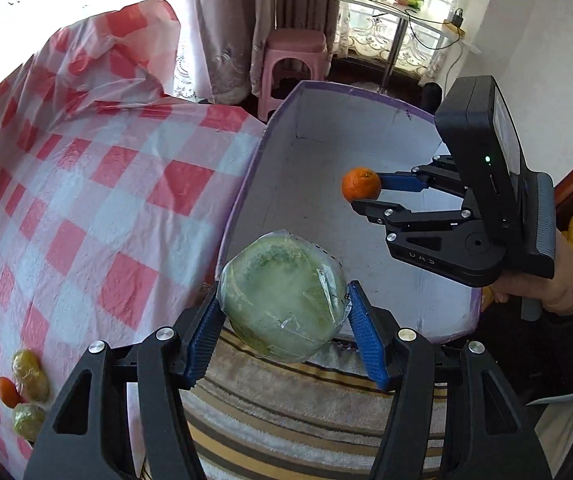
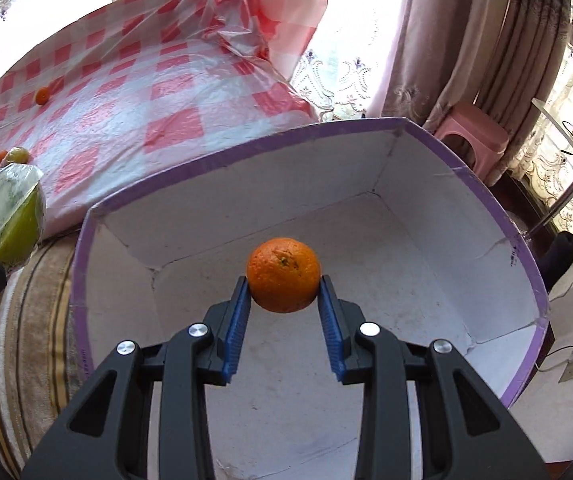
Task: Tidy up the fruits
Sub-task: 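Carry the melon and orange to the white box and release both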
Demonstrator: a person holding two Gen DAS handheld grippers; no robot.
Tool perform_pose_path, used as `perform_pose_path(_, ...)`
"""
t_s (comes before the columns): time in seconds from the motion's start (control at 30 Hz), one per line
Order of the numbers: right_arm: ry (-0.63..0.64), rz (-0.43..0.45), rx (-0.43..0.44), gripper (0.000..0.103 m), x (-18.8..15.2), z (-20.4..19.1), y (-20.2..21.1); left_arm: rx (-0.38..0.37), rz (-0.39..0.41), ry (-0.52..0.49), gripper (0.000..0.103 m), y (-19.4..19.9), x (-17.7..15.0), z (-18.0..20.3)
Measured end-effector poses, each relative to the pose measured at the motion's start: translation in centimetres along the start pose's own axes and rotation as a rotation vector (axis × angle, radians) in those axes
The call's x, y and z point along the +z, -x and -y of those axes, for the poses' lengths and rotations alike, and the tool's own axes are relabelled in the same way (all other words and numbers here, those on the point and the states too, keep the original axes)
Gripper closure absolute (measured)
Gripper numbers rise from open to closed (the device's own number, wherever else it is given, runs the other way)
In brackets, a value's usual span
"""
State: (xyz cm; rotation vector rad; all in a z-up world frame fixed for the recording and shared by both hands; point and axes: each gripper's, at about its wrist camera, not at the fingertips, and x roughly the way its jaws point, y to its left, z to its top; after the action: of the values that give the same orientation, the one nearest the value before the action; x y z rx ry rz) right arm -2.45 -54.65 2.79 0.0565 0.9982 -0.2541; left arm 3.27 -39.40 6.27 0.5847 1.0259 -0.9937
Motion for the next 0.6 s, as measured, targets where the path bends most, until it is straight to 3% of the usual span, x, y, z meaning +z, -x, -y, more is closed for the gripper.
perform_pose_path(0.1,-0.013,-0.018,-0.049,0.068,-0.5,1.5,-0.7,-0.022,-0.049,-0.039,0.045,-2.2,0.8,1.3)
perform_pose_path(0.47,-0.041,-0.052,-0.061,0.066,-1.3,2.7,-1.9,-0.074,-0.177,-0.151,0.044,-6.4,2.2,3.9)
perform_pose_path(0.53,-0.047,-0.048,-0.061,0.061,-1.2,2.8,-1.9,-0.101,-0.181,-0.13,0.036,-6.4,2.3,3.7)
perform_pose_path(0.6,-0.049,-0.039,-0.061,0.045,-1.1,2.8,-1.7,-0.105,-0.151,-0.111,0.026,-5.6,2.4,3.3)
